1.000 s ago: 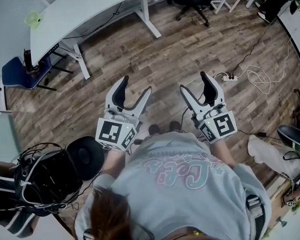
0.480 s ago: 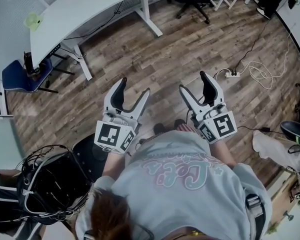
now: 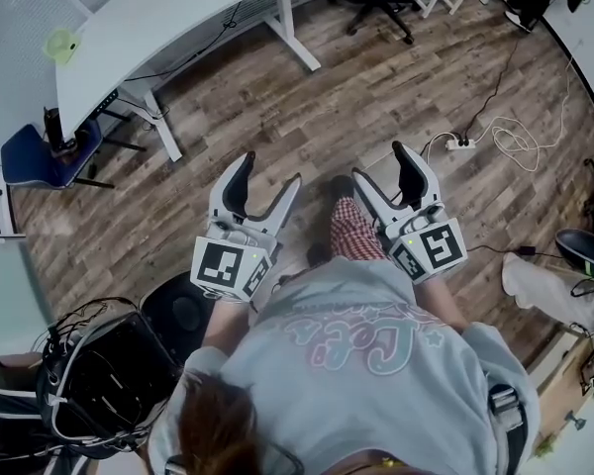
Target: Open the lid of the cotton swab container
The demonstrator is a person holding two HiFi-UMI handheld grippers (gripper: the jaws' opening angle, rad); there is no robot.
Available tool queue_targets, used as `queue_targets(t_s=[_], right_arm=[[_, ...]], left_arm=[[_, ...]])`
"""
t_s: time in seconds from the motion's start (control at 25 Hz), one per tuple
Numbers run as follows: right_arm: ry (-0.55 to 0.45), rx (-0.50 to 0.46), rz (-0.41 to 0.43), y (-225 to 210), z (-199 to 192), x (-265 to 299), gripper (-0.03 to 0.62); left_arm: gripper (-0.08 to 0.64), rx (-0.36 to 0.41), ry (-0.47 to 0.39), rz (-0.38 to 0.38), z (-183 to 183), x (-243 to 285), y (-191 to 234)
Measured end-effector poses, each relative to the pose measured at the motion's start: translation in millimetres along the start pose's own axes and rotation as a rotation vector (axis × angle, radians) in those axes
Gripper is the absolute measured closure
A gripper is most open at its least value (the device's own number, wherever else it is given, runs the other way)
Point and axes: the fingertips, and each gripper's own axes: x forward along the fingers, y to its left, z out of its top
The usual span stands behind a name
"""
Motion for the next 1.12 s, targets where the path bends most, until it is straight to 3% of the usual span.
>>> queue_targets(t_s=[0.48, 1.12], right_arm=[[0.006, -0.028, 0.006, -43.8, 3.0, 51.9, 0.27], [0.027, -0.012, 0.033, -141.1, 15.4, 162.0, 0.27]], left_arm=[[0.272, 0.011, 0.01, 0.023, 1.5, 54.1, 35.6], [0.272, 0.021, 0.024, 0.079, 21.5, 169.7, 109.4]])
